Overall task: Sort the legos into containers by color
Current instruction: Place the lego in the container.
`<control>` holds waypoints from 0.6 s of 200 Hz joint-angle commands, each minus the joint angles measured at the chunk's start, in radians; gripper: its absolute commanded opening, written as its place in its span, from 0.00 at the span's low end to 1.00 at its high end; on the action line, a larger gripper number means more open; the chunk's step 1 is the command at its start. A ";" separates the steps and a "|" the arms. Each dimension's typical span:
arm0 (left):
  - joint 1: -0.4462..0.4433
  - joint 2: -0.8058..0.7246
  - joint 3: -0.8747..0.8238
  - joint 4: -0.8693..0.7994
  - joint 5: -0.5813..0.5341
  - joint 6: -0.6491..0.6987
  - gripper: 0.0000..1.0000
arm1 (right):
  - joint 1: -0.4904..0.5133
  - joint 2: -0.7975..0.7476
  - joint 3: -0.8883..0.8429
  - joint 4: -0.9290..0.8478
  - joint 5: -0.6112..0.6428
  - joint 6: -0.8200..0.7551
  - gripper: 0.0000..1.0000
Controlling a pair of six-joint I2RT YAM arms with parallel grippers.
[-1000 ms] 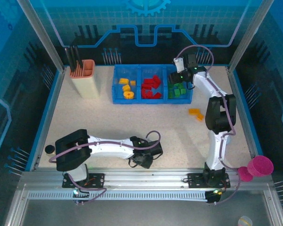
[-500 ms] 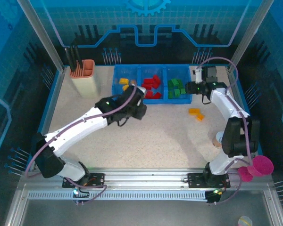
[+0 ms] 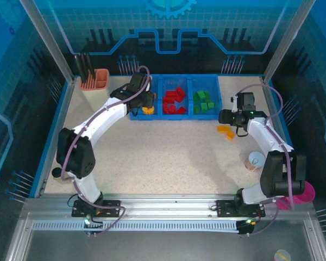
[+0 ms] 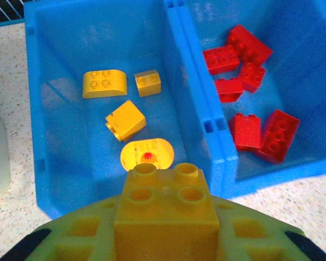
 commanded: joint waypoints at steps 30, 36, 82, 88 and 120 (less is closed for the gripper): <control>0.043 0.185 0.131 0.060 0.050 0.025 0.27 | -0.030 -0.053 -0.068 -0.077 0.026 0.040 0.70; 0.045 0.206 0.147 0.060 0.051 0.025 0.27 | -0.034 -0.058 -0.076 -0.080 0.024 0.041 0.70; 0.056 0.319 0.228 0.055 0.053 0.022 0.29 | -0.087 -0.081 -0.138 -0.077 -0.018 0.044 0.70; 0.056 0.330 0.239 0.050 0.055 0.022 0.31 | -0.095 -0.078 -0.138 -0.073 -0.027 0.043 0.70; 0.054 0.330 0.249 0.048 0.052 0.025 0.44 | -0.134 -0.043 -0.187 -0.045 -0.092 0.052 0.69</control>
